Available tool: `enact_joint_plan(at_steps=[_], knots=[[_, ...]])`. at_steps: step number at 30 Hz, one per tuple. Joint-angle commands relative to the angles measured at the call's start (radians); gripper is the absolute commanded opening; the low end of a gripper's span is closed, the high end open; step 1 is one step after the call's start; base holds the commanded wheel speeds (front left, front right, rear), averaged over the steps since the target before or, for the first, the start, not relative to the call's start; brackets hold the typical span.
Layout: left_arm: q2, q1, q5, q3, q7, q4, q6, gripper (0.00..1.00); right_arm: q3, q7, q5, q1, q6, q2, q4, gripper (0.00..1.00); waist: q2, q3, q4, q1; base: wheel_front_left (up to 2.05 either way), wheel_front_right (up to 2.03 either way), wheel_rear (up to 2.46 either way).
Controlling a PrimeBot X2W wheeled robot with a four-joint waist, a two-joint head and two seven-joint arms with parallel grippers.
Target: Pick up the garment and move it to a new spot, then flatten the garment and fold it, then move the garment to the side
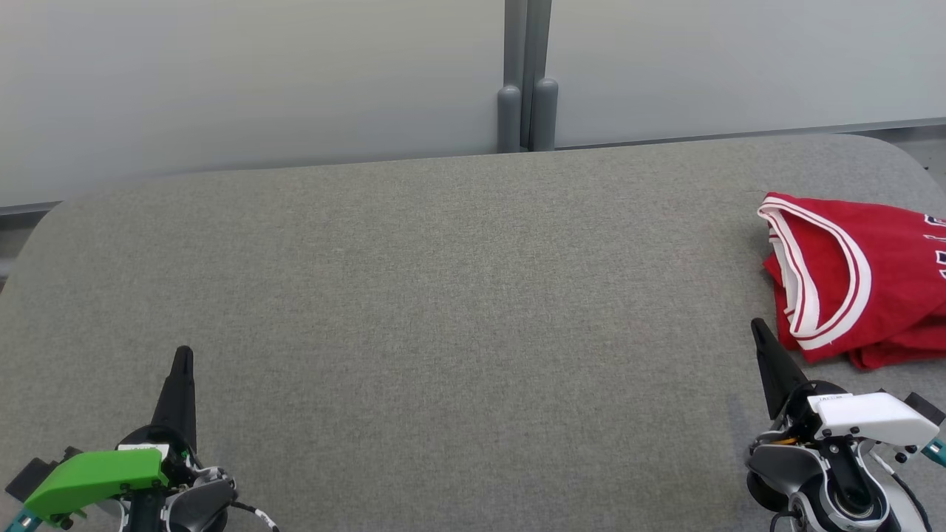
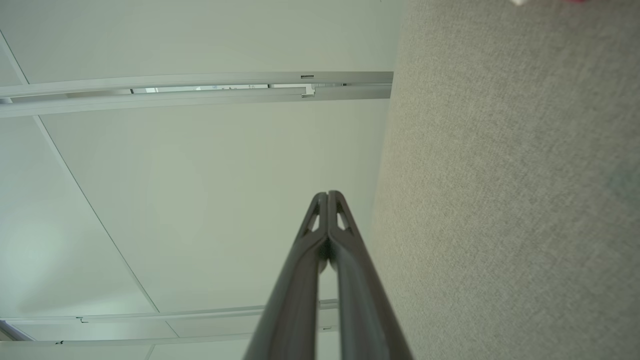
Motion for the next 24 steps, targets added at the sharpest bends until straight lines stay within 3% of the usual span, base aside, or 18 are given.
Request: enact_joint_plan(at_steps=[1,24], knots=[[0.0,-0.011,-0.001,0.003,0.004,-0.004,-0.003,0.0,0.0,0.003,0.007,-0.011,0.0,-0.005,-0.004,0.0,0.0073,0.0,0.0,0.0,0.0,0.0,0.0],[0.0,-0.011,-0.001,0.003,0.004,-0.004,-0.004,0.0,0.001,0.003,0.007,-0.011,0.0,-0.005,-0.004,0.0,0.0073,0.0,0.0,0.0,0.0,0.0,0.0]])
